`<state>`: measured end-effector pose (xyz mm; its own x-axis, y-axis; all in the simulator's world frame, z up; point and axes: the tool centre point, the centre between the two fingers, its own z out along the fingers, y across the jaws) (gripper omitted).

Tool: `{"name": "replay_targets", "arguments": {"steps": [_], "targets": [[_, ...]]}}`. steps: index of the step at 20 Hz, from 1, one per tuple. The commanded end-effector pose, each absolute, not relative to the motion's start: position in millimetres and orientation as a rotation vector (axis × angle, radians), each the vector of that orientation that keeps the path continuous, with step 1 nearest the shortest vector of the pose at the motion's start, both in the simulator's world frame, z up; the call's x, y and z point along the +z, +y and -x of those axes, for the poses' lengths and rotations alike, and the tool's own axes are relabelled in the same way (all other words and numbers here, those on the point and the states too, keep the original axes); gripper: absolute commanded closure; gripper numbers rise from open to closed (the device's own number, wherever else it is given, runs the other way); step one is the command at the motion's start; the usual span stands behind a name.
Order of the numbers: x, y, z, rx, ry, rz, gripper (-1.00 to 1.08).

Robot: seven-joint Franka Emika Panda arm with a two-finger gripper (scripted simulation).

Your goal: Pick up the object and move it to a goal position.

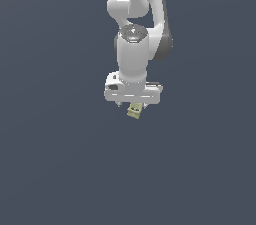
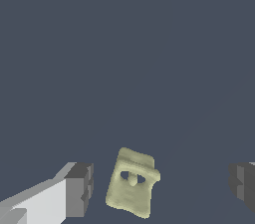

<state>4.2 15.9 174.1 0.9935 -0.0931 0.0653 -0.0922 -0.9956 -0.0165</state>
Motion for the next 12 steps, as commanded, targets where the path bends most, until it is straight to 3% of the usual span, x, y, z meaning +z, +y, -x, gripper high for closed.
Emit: {"name": "replay_targets", "arguments": {"steps": [1,12], "targets": [[160.2,20.0,5.5,-0.086,0.217,3.119,-0.92],[105.4,33.8,52.2,-0.019,0.532,3.09,-0.92]]}}
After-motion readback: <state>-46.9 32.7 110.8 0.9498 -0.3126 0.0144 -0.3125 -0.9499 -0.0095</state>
